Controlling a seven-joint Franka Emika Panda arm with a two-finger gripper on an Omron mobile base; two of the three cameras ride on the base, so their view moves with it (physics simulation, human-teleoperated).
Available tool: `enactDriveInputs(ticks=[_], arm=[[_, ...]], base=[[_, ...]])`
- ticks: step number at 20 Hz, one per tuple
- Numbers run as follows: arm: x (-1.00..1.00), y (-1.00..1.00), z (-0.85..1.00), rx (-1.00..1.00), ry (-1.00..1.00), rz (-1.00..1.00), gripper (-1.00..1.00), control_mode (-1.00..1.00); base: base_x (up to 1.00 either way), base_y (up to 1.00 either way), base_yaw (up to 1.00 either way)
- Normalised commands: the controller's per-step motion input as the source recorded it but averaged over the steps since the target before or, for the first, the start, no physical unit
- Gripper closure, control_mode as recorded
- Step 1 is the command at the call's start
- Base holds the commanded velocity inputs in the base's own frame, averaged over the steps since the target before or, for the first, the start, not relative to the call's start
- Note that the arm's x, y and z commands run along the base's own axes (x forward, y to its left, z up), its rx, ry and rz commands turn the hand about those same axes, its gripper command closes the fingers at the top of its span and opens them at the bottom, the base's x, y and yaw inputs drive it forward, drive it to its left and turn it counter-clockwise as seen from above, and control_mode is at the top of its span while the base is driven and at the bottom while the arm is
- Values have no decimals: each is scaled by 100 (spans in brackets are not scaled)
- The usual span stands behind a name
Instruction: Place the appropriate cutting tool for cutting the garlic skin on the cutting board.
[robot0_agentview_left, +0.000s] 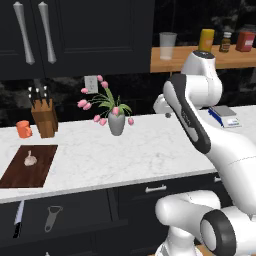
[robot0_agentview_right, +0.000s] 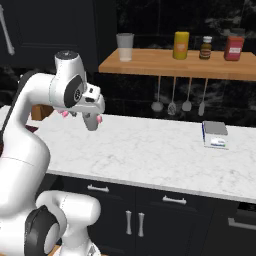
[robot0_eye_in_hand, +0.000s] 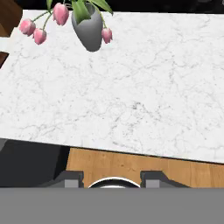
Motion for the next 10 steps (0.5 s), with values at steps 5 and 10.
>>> enactDriveInputs(ticks=[5, 10], arm=[[-38, 19, -10, 0, 0, 0, -100, -100], [-30, 99, -16, 0, 0, 0, -100, -100]], base=[[0, 0, 0], [0, 0, 0]])
